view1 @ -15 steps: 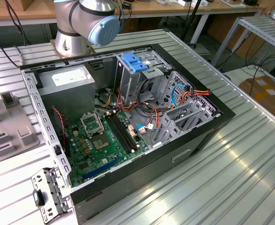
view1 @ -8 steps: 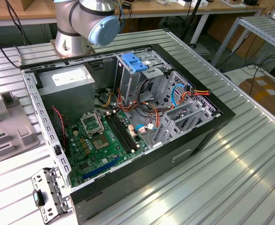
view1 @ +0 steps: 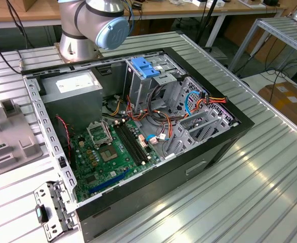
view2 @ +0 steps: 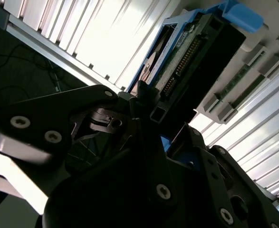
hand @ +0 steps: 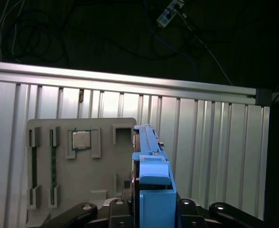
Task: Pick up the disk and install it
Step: 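Pick up the disk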
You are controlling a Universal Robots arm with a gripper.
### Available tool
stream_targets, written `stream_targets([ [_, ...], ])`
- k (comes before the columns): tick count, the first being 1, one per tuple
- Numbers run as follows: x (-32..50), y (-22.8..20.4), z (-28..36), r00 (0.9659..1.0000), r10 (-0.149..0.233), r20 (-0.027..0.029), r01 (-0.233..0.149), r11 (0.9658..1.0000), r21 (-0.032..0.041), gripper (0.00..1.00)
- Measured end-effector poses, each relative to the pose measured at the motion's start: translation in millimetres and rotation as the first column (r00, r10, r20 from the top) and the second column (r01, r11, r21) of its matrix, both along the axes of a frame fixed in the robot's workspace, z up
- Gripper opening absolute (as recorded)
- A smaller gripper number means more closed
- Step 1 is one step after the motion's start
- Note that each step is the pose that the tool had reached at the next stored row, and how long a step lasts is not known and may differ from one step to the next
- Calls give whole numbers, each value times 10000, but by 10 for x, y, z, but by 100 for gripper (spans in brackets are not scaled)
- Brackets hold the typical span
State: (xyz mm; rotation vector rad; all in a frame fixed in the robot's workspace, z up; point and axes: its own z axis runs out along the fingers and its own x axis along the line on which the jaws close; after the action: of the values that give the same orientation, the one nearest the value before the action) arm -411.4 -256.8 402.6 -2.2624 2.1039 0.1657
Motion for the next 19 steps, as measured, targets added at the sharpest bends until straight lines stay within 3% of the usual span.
stream_targets([
  [13,0,0,94,10000,0,0,0,10000,32,36],
  [15,0,0,174,10000,0,0,0,10000,59,36],
  [19,0,0,206,10000,0,-1,0,10000,67,36],
])
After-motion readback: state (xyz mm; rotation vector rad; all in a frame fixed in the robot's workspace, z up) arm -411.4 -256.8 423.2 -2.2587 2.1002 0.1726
